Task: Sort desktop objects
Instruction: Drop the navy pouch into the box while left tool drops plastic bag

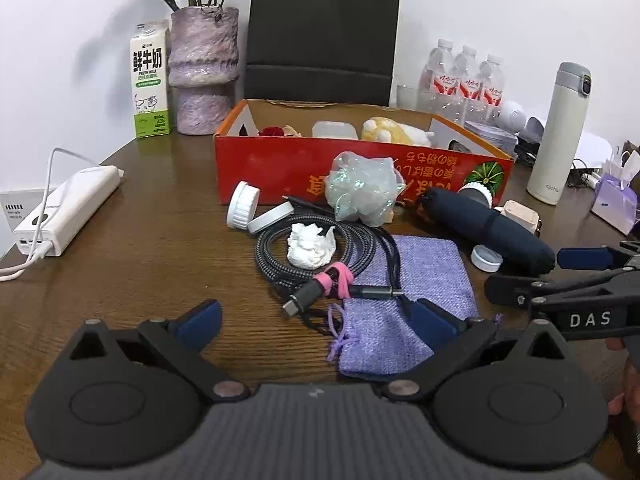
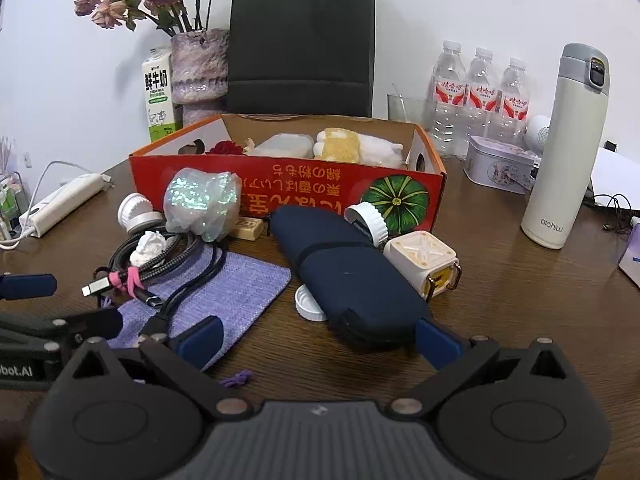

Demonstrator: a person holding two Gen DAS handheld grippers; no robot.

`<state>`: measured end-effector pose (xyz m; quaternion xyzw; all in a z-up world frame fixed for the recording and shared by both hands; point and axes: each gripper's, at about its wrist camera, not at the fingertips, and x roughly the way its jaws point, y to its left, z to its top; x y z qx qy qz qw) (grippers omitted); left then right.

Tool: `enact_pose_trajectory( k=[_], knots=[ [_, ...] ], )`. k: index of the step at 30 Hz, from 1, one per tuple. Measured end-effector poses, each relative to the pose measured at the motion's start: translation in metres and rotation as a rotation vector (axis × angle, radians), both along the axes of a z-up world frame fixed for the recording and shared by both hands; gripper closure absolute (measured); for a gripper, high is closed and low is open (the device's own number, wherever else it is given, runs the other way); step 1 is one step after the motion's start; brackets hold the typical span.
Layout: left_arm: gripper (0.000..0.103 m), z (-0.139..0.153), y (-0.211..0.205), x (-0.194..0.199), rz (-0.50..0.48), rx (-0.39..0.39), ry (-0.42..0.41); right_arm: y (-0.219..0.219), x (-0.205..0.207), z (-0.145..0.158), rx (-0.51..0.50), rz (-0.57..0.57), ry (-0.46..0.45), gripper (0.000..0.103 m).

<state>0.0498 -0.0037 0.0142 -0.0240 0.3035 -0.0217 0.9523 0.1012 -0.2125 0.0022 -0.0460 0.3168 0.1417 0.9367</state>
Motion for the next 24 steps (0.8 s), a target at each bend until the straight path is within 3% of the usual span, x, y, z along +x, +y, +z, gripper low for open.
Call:
enact_pose_trajectory(
  k=[11,18,19,20,24],
  knots=[
    [0.000,-0.002,-0.004,0.004,-0.013,-0.003,0.005,-0.002,0.000,0.000,0.008,0.003,-0.027,0.003],
    [0.000,0.002,-0.006,0.015,0.005,-0.012,-0.015,-0.006,-0.004,0.005,0.063,0.009,-0.054,0.009],
    [0.000,0.004,-0.006,0.017,0.000,-0.016,-0.023,-0.008,-0.003,0.006,0.078,0.007,-0.058,0.014],
    [0.000,0.006,-0.008,0.020,-0.007,-0.006,-0.029,-0.011,-0.003,0.008,0.091,0.003,-0.062,0.019],
    [0.000,0.018,-0.011,0.038,-0.054,0.038,-0.070,-0.029,0.000,0.017,0.141,-0.014,-0.082,0.019]
  ],
)
